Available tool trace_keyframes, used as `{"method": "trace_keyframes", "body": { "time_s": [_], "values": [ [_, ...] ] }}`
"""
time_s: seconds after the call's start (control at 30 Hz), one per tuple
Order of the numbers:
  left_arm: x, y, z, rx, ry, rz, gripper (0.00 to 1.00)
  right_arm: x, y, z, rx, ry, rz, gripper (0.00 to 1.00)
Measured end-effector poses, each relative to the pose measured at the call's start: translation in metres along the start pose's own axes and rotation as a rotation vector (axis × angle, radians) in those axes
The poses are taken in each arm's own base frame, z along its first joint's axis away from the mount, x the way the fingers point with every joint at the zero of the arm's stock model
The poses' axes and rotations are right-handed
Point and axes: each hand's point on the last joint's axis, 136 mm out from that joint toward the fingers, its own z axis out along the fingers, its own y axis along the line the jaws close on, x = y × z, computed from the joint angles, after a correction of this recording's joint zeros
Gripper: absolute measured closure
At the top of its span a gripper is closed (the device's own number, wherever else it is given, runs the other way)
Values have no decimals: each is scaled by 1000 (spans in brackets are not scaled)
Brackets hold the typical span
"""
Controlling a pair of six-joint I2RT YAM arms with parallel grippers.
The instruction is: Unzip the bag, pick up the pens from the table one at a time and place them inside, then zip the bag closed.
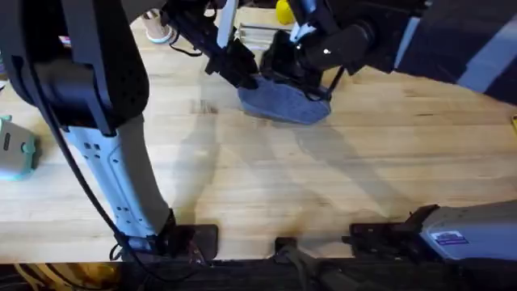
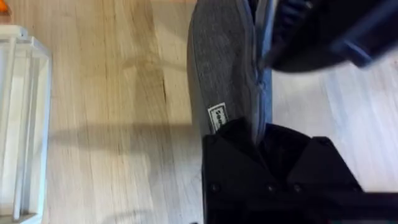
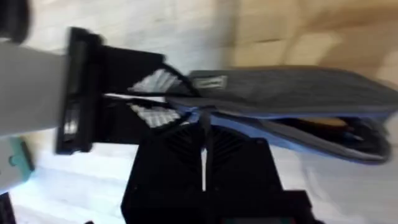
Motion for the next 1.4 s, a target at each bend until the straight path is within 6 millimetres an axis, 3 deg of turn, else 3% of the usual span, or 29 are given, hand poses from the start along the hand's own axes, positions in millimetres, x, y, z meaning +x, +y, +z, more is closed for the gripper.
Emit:
{"method": "trace_keyframes", "body": {
  "time_s": [0.17,0.47,0.73,1.1,1.4],
  "values": [
    [-3,0,2,3,-6,7,958,-4,-37,-2,93,50,26,968],
    [-22,-3,14,23,-58,41,957,-20,-85,-13,141,129,144,968],
    [-20,-3,13,23,-52,40,957,-36,-150,-31,258,148,301,968],
    [-19,-2,13,21,-44,36,957,-45,-194,-45,337,145,351,968],
    [-20,-3,13,22,-49,36,957,-45,-205,-46,357,146,355,968]
  ]
}}
